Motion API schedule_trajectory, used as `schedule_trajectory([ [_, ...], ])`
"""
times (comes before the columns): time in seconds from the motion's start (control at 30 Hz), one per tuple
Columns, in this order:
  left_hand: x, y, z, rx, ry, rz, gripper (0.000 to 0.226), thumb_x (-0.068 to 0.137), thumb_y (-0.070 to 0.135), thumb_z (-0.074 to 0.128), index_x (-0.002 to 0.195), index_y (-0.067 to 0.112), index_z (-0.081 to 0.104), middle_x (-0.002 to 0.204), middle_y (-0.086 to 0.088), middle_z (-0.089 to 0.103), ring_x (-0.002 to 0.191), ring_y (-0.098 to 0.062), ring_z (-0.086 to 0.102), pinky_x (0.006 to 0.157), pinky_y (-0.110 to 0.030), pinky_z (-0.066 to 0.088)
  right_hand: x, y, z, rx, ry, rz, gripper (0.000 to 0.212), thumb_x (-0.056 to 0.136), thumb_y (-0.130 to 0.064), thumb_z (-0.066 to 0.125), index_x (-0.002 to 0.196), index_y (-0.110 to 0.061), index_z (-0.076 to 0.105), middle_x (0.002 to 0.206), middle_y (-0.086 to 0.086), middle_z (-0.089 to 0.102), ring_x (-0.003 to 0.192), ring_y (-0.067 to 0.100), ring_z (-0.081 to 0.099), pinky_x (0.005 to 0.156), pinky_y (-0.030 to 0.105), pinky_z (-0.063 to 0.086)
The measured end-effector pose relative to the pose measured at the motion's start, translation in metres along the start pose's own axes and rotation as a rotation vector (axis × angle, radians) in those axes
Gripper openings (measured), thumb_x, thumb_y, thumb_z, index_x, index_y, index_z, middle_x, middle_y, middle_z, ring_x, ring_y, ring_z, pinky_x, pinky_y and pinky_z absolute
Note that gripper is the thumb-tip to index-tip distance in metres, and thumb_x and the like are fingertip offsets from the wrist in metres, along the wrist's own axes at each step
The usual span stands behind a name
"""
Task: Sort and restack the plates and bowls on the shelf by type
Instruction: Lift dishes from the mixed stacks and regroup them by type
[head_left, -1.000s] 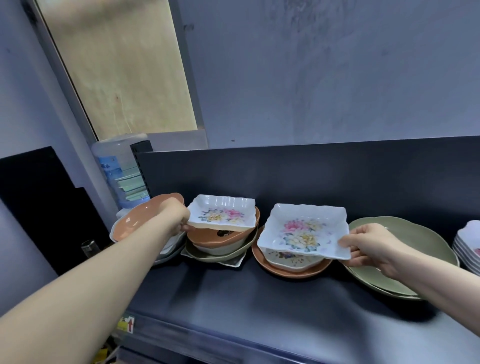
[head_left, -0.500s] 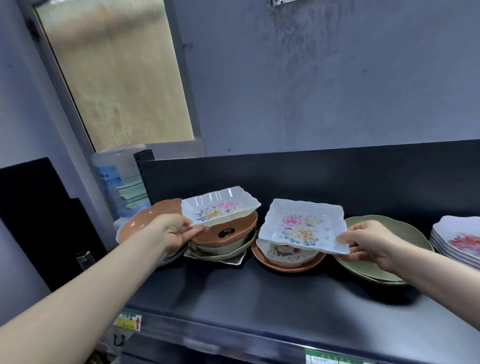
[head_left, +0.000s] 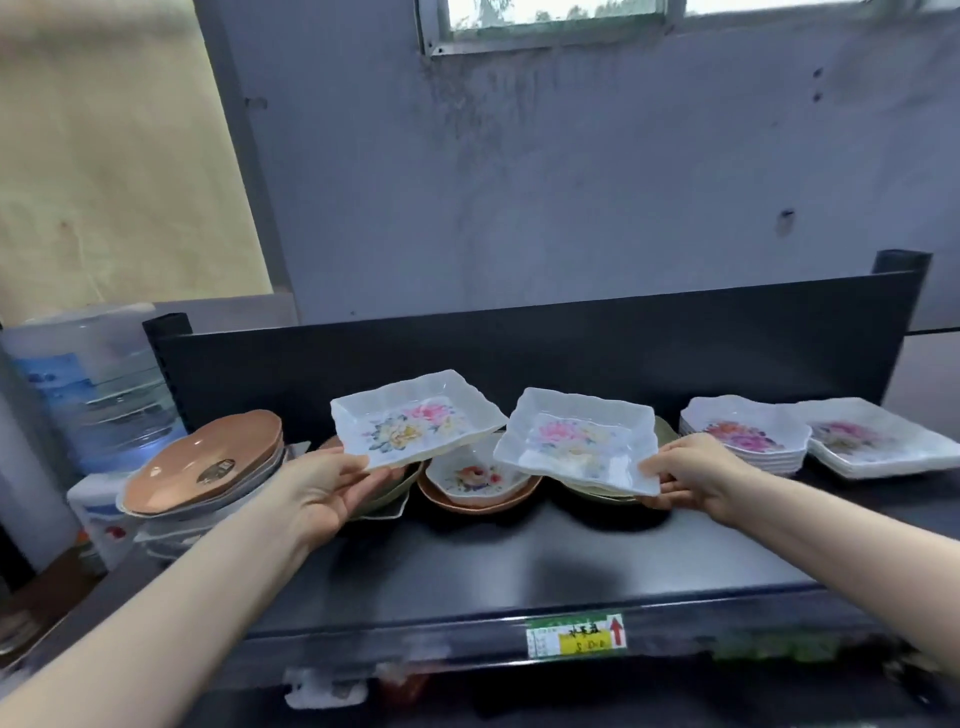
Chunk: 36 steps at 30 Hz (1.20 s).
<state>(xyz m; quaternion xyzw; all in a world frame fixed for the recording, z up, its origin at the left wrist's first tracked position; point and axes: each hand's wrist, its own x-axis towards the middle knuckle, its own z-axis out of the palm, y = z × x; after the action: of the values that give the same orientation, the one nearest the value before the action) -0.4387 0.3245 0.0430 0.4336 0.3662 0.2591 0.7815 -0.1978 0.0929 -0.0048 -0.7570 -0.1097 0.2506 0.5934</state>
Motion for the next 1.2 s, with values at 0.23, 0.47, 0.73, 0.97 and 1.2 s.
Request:
schedule_trajectory([
  [0.23, -0.016, -0.047, 0.029, 0.006, -0.106, -0.099, 0.021, 0.095, -0.012, 0.035, 0.107, -0.008, 0.052, 0.115, -0.026, 0.056, 0.123, -0.042, 0.051, 0.048, -0.024, 0.054, -0.039, 0.031, -0.056, -0.001, 0.119, 0.046, 0.007, 0.084, 0.014, 0.056, 0.083, 0.009, 0.061, 0.069, 0.018, 0.065, 0.039, 0.020, 0.062, 0.038, 0.024, 0.053],
  [0.47, -0.030, -0.060, 0.077, 0.072, -0.184, -0.101, 0.021, 0.094, -0.014, 0.034, 0.096, -0.001, 0.051, 0.097, -0.023, 0.060, 0.094, -0.041, 0.068, 0.043, -0.025, 0.053, -0.048, 0.041, -0.124, 0.066, 0.234, 0.059, 0.012, 0.084, 0.013, 0.055, 0.095, 0.012, 0.061, 0.077, 0.021, 0.064, 0.050, 0.026, 0.064, 0.038, 0.024, 0.053],
  [0.73, -0.025, -0.084, 0.164, 0.084, -0.187, -0.092, 0.017, 0.091, -0.015, 0.042, 0.085, 0.000, 0.050, 0.085, -0.024, 0.061, 0.043, -0.033, 0.066, 0.047, -0.033, 0.056, -0.007, 0.054, -0.216, 0.125, 0.315, 0.042, 0.011, 0.086, 0.013, 0.053, 0.093, 0.008, 0.059, 0.079, 0.019, 0.063, 0.052, 0.025, 0.065, 0.037, 0.025, 0.053],
  [0.97, -0.013, -0.119, 0.266, 0.062, -0.147, -0.081, 0.017, 0.092, -0.013, 0.041, 0.084, 0.000, 0.049, 0.086, -0.025, 0.060, 0.043, -0.036, 0.065, 0.058, -0.040, 0.054, 0.055, 0.051, -0.329, 0.039, 0.387, -0.028, 0.011, 0.084, 0.014, 0.053, 0.078, 0.007, 0.059, 0.071, 0.019, 0.059, 0.034, 0.019, 0.057, 0.032, 0.021, 0.047],
  [1.2, -0.007, -0.152, 0.343, 0.050, -0.127, -0.092, 0.017, 0.093, -0.013, 0.040, 0.086, -0.001, 0.051, 0.088, -0.026, 0.061, 0.045, -0.036, 0.066, 0.058, -0.038, 0.054, 0.127, 0.060, -0.409, -0.131, 0.423, -0.001, 0.005, 0.078, 0.015, 0.055, 0.078, 0.020, 0.057, 0.081, 0.020, 0.054, 0.059, 0.029, 0.054, 0.034, 0.024, 0.051],
])
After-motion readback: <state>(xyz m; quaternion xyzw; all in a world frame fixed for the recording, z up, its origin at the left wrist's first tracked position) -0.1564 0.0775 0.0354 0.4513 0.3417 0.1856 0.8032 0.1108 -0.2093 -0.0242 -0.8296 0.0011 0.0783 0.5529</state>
